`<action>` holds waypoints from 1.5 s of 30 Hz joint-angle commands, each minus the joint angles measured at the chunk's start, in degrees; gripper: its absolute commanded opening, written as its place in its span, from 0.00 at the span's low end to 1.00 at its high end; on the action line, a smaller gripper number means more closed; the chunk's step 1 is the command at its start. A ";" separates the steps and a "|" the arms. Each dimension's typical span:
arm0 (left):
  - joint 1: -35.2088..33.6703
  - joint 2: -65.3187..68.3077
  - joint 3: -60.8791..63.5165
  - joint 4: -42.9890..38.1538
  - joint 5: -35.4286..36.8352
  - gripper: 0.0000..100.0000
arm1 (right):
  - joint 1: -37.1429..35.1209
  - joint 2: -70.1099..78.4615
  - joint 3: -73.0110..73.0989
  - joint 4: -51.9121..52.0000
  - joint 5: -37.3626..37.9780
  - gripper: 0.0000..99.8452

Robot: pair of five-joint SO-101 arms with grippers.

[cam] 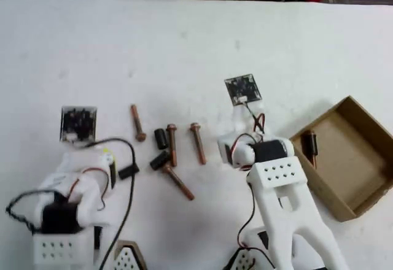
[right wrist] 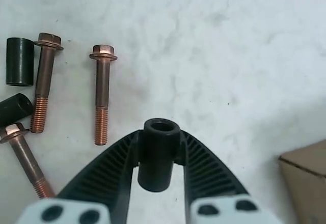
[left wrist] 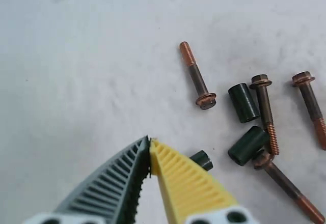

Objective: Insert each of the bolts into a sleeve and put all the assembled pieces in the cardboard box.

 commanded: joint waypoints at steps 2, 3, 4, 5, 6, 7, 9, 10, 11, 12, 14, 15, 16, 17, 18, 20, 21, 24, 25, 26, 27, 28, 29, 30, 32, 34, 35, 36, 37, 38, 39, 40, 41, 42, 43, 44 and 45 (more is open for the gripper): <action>4.53 17.36 -11.87 -1.93 2.81 0.02 | 0.40 -1.36 2.02 -4.53 0.62 0.02; 4.53 20.18 -13.36 -2.11 3.60 0.02 | 0.40 -1.36 2.99 -5.85 0.62 0.02; 4.70 22.90 -14.59 -2.81 4.40 0.02 | 0.40 -1.36 3.69 -6.90 0.62 0.02; 4.88 25.54 -15.74 -3.78 5.10 0.02 | 0.40 -1.36 4.13 -7.69 0.62 0.02; 5.14 28.18 -16.70 -4.84 5.71 0.02 | 0.40 -1.36 4.31 -8.04 0.62 0.02; 5.58 30.81 -17.49 -6.07 6.42 0.02 | 0.40 -1.45 4.40 -8.04 0.62 0.02; 6.20 35.65 -18.90 -8.35 8.53 0.02 | 0.40 -1.45 4.48 -8.04 0.62 0.02; 6.37 37.93 -19.52 -9.41 9.76 0.02 | 0.40 -1.45 4.48 -8.04 0.62 0.02; 6.37 40.04 -20.04 -10.37 11.08 0.02 | 0.40 -1.45 4.48 -8.04 0.62 0.02; 6.37 42.07 -20.66 -11.25 12.04 0.02 | 0.40 -1.45 4.57 -8.04 0.62 0.02; 6.37 45.67 -21.89 -12.92 13.71 0.02 | 0.40 -1.36 4.57 -8.04 0.62 0.02; 6.37 47.43 -22.51 -13.54 14.42 0.02 | 0.40 -1.36 4.57 -8.04 0.62 0.02; 6.37 49.01 -23.12 -14.07 15.38 0.03 | 0.40 -1.36 4.57 -8.04 0.62 0.02; 6.46 50.51 -23.74 -14.33 16.26 0.04 | 0.40 -1.36 4.57 -8.04 0.62 0.02; 6.46 52.09 -24.35 -14.77 17.23 0.07 | 0.40 -1.36 4.57 -8.04 0.62 0.02; 6.46 55.16 -25.85 -15.03 19.34 0.13 | 0.40 -1.36 4.57 -8.31 0.62 0.02; 6.46 56.84 -26.73 -15.21 20.31 0.16 | 0.40 -1.36 4.57 -8.31 0.62 0.02; 6.46 61.85 -30.42 -15.21 22.24 0.17 | 0.40 -1.36 4.66 -8.31 0.62 0.02; 6.46 63.78 -31.91 -15.21 22.24 0.16 | 0.40 -1.36 4.66 -8.31 0.62 0.02; 6.46 65.80 -33.41 -15.21 22.24 0.14 | 0.40 -1.36 4.66 -8.31 0.62 0.02; 6.46 67.91 -34.99 -15.21 22.33 0.14 | 0.40 -1.36 4.66 -8.22 0.62 0.02; 6.46 70.11 -36.66 -15.21 22.51 0.13 | 0.40 -1.36 4.66 -8.22 0.62 0.02; 6.46 72.48 -38.24 -15.21 23.56 0.13 | 0.40 -1.36 4.66 -8.22 0.70 0.02; 6.37 74.86 -39.74 -15.21 24.97 0.13 | 0.40 -1.36 4.66 -8.22 0.70 0.02; 6.37 79.52 -42.73 -15.03 27.60 0.13 | 0.40 -1.36 4.66 -8.13 0.70 0.02; 6.46 83.82 -45.27 -14.77 29.27 0.13 | 0.40 -1.36 4.66 -8.13 0.70 0.02; 6.46 85.67 -46.42 -14.77 29.98 0.13 | 0.40 -1.36 4.66 -8.13 0.70 0.02; 6.46 87.34 -47.47 -14.77 30.59 0.13 | 0.40 -1.36 4.75 -8.13 0.70 0.02; 6.46 88.66 -48.35 -14.77 31.21 0.13 | 0.40 -1.36 4.75 -8.13 0.70 0.02; 6.46 89.89 -49.14 -14.77 31.74 0.13 | 0.40 -1.36 4.75 -8.13 0.70 0.02; 6.46 90.77 -49.67 -14.77 32.09 0.13 | 0.40 -1.36 4.92 -8.22 0.70 0.02; 6.46 91.38 -50.11 -14.77 32.18 0.13 | 0.40 -1.36 5.19 -8.40 0.70 0.02; 6.46 91.82 -50.29 -14.77 32.35 0.13 | 0.31 -1.36 5.36 -8.40 0.70 0.02; 6.46 92.18 -50.46 -14.77 32.62 0.13 | 0.22 -1.36 5.45 -8.40 0.70 0.02; 6.46 92.26 -50.46 -14.86 32.62 0.13 | 0.22 -1.36 5.45 -8.40 0.70 0.02; 6.55 92.35 -50.46 -14.86 32.62 0.13 | 0.31 -1.36 5.45 -8.40 0.70 0.02; 6.90 92.35 -50.46 -14.86 32.62 0.13 | 0.31 -1.45 5.45 -8.40 0.70 0.02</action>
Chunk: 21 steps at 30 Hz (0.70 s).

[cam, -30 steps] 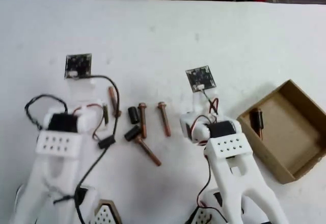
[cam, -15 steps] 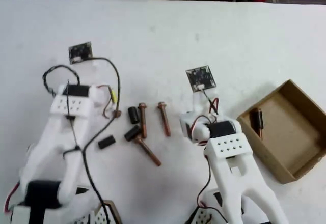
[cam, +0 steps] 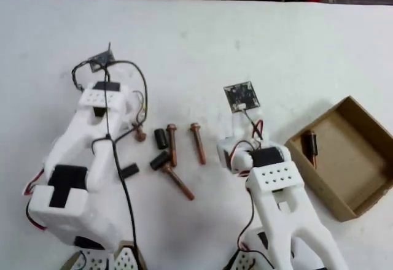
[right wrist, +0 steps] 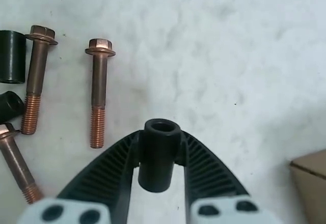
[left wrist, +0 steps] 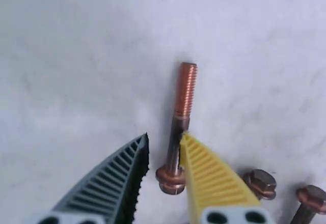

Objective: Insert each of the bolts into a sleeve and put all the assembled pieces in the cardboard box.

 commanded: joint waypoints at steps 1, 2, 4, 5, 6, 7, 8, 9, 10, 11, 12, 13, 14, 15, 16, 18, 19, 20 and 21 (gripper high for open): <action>1.80 -0.31 -2.73 -0.97 0.79 0.13 | 0.57 -1.45 -0.53 -1.19 0.70 0.02; 2.33 -0.31 -2.55 -0.97 0.79 0.13 | 0.57 -1.45 -0.53 -1.19 0.70 0.02; 4.09 -0.31 -2.37 -0.97 0.79 0.13 | 0.57 -1.45 -0.53 -1.19 0.70 0.02; 4.97 -0.31 -2.37 -0.88 0.88 0.13 | 0.57 -1.45 -0.53 -1.19 0.70 0.02; 5.67 -0.31 -2.29 -0.88 1.41 0.13 | 0.57 -1.45 -0.53 -1.19 0.70 0.02; 6.20 -0.31 -2.29 -0.88 1.93 0.13 | 0.57 -1.45 -0.44 -1.19 0.70 0.02; 6.55 -0.31 -2.20 -0.88 2.20 0.13 | 0.57 -1.45 -0.44 -1.19 0.70 0.02; 6.64 -0.22 -2.02 -0.88 2.29 0.13 | 0.57 -1.45 -0.44 -1.19 0.70 0.02; 6.64 -0.22 -1.49 -1.05 2.29 0.13 | 0.57 -1.45 -0.44 -1.19 0.70 0.02; 6.46 -0.22 -1.14 -1.14 2.29 0.13 | 0.57 -1.45 -0.44 -1.19 0.70 0.02; 6.37 -0.22 -0.97 -1.23 2.29 0.13 | 0.57 -1.45 -0.44 -1.19 0.70 0.02; 6.20 -0.22 -0.97 -1.05 2.29 0.13 | 0.57 -1.45 -0.44 -1.19 0.70 0.02; 5.76 -0.31 -0.97 -0.97 2.29 0.13 | 0.57 -1.45 -0.44 -1.19 0.70 0.02; 5.41 -0.31 -0.97 -0.97 2.29 0.13 | 0.57 -1.45 -0.44 -1.19 0.70 0.02; 5.32 -0.31 -1.05 -0.97 2.29 0.13 | 0.57 -1.45 -0.44 -1.19 0.70 0.02; 4.79 -0.31 -1.05 -0.88 2.20 0.13 | 0.57 -1.45 -0.44 -1.19 0.70 0.02; 4.62 -0.31 -0.97 -0.88 2.20 0.13 | 0.57 -1.45 -0.44 -1.19 0.70 0.02; 4.44 -0.31 -0.97 -0.88 2.20 0.13 | 0.57 -1.45 -0.44 -1.19 0.70 0.02; 4.09 -0.31 -0.97 -0.79 2.20 0.13 | 0.57 -1.45 -0.44 -1.19 0.70 0.02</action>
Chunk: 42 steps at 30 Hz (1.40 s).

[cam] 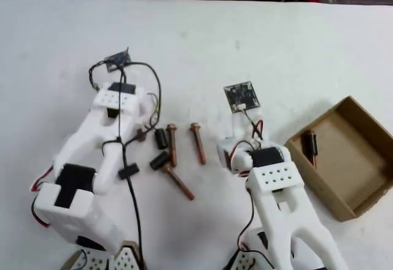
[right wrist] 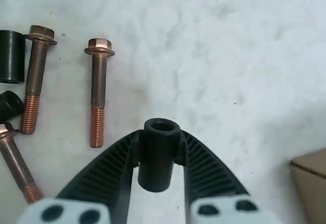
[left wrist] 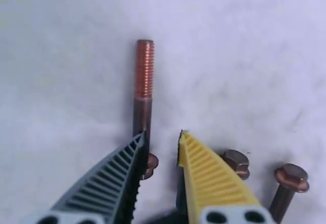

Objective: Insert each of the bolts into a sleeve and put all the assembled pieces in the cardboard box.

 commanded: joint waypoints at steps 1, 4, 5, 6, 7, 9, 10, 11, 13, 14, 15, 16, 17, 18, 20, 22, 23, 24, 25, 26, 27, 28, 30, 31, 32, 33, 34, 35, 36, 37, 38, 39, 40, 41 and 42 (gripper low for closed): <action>-1.63 -0.75 -0.79 -0.44 0.44 0.13 | 0.57 -1.45 -0.62 -1.01 0.70 0.02; -1.63 -1.01 -1.49 1.76 0.35 0.13 | 0.57 -1.45 -0.62 -1.01 0.70 0.02; -1.45 -0.92 -1.93 2.37 0.35 0.13 | 0.57 -1.45 -0.62 -1.01 0.70 0.02; -1.36 -0.57 -2.37 2.90 0.35 0.13 | 0.57 -1.45 -0.62 -1.01 0.70 0.02; -1.36 -0.57 -2.37 2.99 0.35 0.13 | 0.57 -1.45 -0.62 -1.01 0.70 0.02; -1.71 -0.57 -2.20 2.90 0.35 0.13 | 0.66 -1.45 -0.62 -1.01 0.70 0.02; -1.71 -0.57 -2.11 2.90 0.35 0.13 | 0.66 -1.45 -0.62 -1.01 0.70 0.02; -1.71 -0.48 -2.02 2.99 0.35 0.13 | 0.66 -1.45 -0.62 -1.01 0.70 0.02; -1.71 -0.40 -1.93 2.90 0.35 0.13 | 0.66 -1.45 -0.62 -1.01 0.70 0.02; -1.71 -0.40 -1.67 2.55 0.35 0.13 | 0.66 -1.45 -0.62 -1.01 0.70 0.02; -1.71 -0.40 -1.41 2.20 0.35 0.13 | 0.66 -1.45 -0.62 -1.01 0.70 0.02; -1.71 -0.40 -0.97 1.58 0.35 0.13 | 0.66 -1.45 -0.62 -1.01 0.70 0.02; -1.71 -0.40 -0.62 0.97 0.35 0.13 | 0.66 -1.45 -0.62 -1.01 0.70 0.02; -1.71 -0.40 0.09 0.18 0.35 0.13 | 0.66 -1.45 -0.62 -1.01 0.70 0.02; -1.71 -0.40 1.05 -1.23 0.35 0.13 | 0.66 -1.45 -0.62 -1.01 0.70 0.02; -1.71 -0.40 1.58 -1.93 0.26 0.13 | 0.66 -1.45 -0.62 -1.01 0.70 0.02; -1.71 -0.40 1.58 -1.93 0.26 0.13 | 0.66 -1.45 -0.62 -1.01 0.70 0.02; -1.71 -0.40 1.67 -1.93 0.26 0.13 | 0.66 -1.45 -0.62 -1.01 0.70 0.02; -1.71 -0.40 1.67 -1.93 0.26 0.13 | 0.66 -1.45 -0.62 -1.01 0.70 0.02; -1.71 -0.31 1.67 -1.93 0.26 0.13 | 0.66 -1.45 -0.62 -1.01 0.70 0.02; -1.71 0.04 1.67 -1.93 0.26 0.13 | 0.66 -1.45 -0.62 -1.01 0.70 0.02; -1.71 0.75 1.41 -1.93 0.26 0.12 | 0.66 -1.45 -0.53 -1.01 0.70 0.02; -1.71 3.21 0.79 -2.02 0.18 0.12 | 0.66 -1.45 -0.53 -1.01 0.70 0.02; -1.71 4.79 -0.09 -1.85 0.18 0.12 | 0.66 -1.45 -0.53 -1.01 0.70 0.02; -1.71 6.37 -1.05 -1.67 0.18 0.12 | 0.66 -1.45 -0.53 -1.01 0.70 0.02; -1.71 7.52 -2.20 -1.49 0.18 0.12 | 0.66 -1.45 -0.53 -1.01 0.70 0.02; -1.71 8.66 -3.16 -0.97 0.18 0.12 | 0.66 -1.45 -0.53 -1.01 0.70 0.02; -1.71 9.27 -4.31 0.09 0.09 0.12 | 0.66 -1.45 -0.53 -1.01 0.70 0.02; -1.71 9.45 -5.54 1.14 -0.70 0.12 | 0.66 -1.45 -0.53 -1.01 0.70 0.02; -1.71 9.45 -6.42 2.11 -2.37 0.12 | 0.66 -1.45 -0.53 -1.01 0.70 0.02; -1.71 9.45 -7.38 2.99 -4.22 0.12 | 0.66 -1.45 -0.53 -1.01 0.70 0.02; -1.71 9.45 -8.09 3.69 -5.71 0.11 | 0.66 -1.45 -0.53 -1.01 0.70 0.02; -1.71 9.54 -8.62 4.13 -6.86 0.10 | 0.66 -1.45 -0.53 -1.01 0.70 0.02; -1.71 9.71 -8.79 4.22 -7.91 0.07 | 0.66 -1.45 -0.53 -1.01 0.70 0.02; -1.71 9.80 -8.97 4.22 -8.44 0.05 | 0.66 -1.45 -0.53 -1.01 0.70 0.02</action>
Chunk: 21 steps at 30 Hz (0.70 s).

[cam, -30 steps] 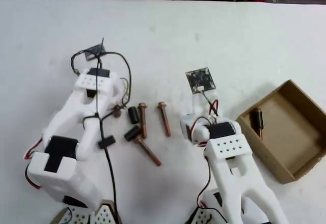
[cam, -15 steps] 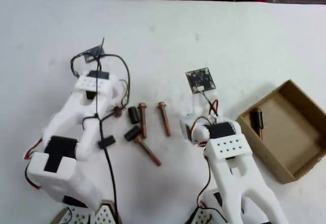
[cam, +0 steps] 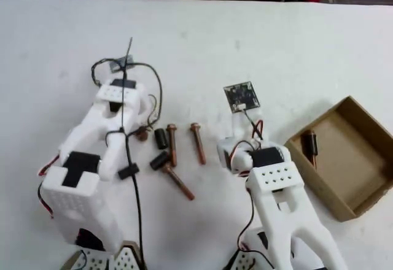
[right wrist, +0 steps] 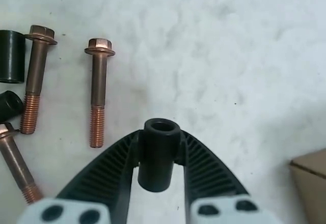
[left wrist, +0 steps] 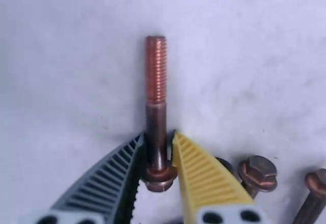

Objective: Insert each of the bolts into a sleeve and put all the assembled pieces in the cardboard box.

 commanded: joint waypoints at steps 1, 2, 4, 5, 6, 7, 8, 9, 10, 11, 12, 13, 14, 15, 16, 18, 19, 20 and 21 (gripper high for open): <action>-0.57 0.40 -2.64 0.18 -4.22 0.02 | 0.66 -1.45 -0.53 -1.01 0.70 0.02; -0.48 0.40 -2.64 0.18 -4.48 0.02 | 0.66 -1.45 -0.53 -1.01 0.70 0.02; -0.48 0.40 -2.37 0.00 -5.71 0.03 | 0.66 -1.45 -0.53 -1.01 0.70 0.02; -0.48 0.40 -2.37 -0.18 -6.33 0.03 | 0.66 -1.45 -0.53 -1.01 0.70 0.02; -0.48 0.40 -2.37 0.00 -6.86 0.03 | 0.66 -1.45 -0.53 -1.01 0.70 0.02; -0.57 0.22 -2.55 0.18 -7.21 0.03 | 0.66 -1.45 -0.53 -1.01 0.70 0.02; -0.57 0.04 -2.55 0.18 -7.82 0.03 | 0.66 -1.45 -0.53 -1.01 0.70 0.02; -0.84 -0.04 -2.73 0.18 -8.44 0.03 | 0.66 -1.36 -0.53 -1.01 0.70 0.02; -1.19 -0.13 -2.81 0.18 -9.41 0.03 | 0.66 -1.36 -0.53 -1.01 0.70 0.02; -1.54 -0.13 -2.90 0.09 -10.73 0.03 | 0.66 -1.36 -0.53 -1.01 0.70 0.02; -2.24 -0.13 -3.25 0.09 -12.22 0.03 | 0.66 -1.36 -0.53 -1.01 0.70 0.02; -2.77 -0.13 -3.87 0.26 -13.98 0.03 | 0.66 -1.36 -0.53 -1.01 0.70 0.02; -3.30 -0.13 -4.40 0.26 -15.91 0.03 | 0.66 -1.36 -0.53 -1.01 0.70 0.02; -4.00 -0.13 -4.84 0.26 -18.29 0.03 | 0.66 -1.36 -0.53 -1.01 0.70 0.02; -4.70 -0.13 -5.45 0.88 -21.01 0.03 | 0.66 -1.36 -0.53 -1.01 0.70 0.02; -6.02 -0.13 -7.47 2.81 -27.34 0.03 | 0.66 -1.36 -0.44 -1.01 0.70 0.02; -6.90 -0.13 -8.79 4.22 -30.95 0.03 | 0.66 -1.36 -0.44 -1.01 0.70 0.02; -7.69 -0.13 -10.11 5.71 -34.55 0.03 | 0.66 -1.36 -0.44 -1.01 0.70 0.02; -8.66 -0.13 -11.69 7.30 -38.33 0.03 | 0.66 -1.36 -0.44 -1.01 0.70 0.02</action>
